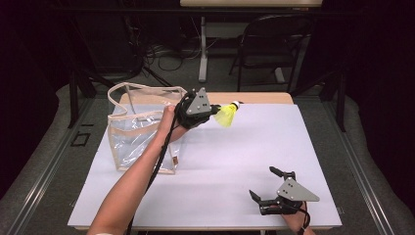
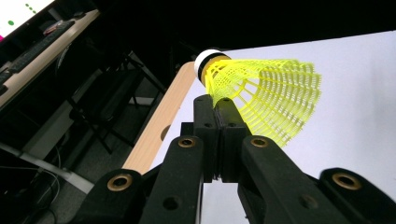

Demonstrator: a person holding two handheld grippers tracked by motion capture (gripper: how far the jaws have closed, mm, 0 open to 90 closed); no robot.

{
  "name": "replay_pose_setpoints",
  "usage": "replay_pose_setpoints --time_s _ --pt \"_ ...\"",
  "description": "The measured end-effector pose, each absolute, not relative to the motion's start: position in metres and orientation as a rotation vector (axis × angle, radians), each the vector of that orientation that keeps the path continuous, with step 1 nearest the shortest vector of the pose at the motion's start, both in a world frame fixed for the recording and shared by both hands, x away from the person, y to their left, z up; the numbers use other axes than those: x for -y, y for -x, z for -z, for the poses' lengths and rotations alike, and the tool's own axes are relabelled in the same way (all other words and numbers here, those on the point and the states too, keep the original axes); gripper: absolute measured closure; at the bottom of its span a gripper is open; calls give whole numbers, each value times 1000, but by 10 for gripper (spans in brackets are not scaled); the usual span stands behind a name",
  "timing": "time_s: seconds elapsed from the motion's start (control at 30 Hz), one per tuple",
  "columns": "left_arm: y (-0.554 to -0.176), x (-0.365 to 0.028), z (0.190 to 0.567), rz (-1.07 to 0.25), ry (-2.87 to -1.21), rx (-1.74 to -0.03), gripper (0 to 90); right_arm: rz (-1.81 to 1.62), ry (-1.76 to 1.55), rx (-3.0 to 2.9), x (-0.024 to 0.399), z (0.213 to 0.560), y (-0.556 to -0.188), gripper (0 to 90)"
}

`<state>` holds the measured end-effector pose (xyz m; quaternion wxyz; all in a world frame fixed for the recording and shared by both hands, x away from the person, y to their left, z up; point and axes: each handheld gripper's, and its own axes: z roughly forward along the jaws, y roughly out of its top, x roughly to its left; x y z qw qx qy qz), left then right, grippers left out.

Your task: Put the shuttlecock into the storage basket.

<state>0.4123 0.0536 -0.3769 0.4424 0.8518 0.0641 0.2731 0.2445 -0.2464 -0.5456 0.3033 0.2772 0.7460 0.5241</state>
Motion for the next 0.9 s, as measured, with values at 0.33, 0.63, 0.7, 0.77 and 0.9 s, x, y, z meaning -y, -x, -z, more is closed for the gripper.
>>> replay_pose_setpoints --time_s 0.33,0.63,0.7,0.77,0.9 --pt "-413 -63 372 -697 -2094 -181 892 -1388 -735 -1978 246 546 -244 8" --pt "-415 -73 368 -718 -2084 -203 892 -1391 -736 -1979 246 546 -245 9" --pt "-415 -75 367 -722 -2081 -210 892 -1392 -735 -1979 246 546 -245 9" --pt "-415 -78 366 -726 -2079 -214 892 -1391 -735 -1979 246 546 -245 9" --pt "-416 -82 364 -735 -2073 -223 892 -1391 -737 -1979 246 546 -245 9"
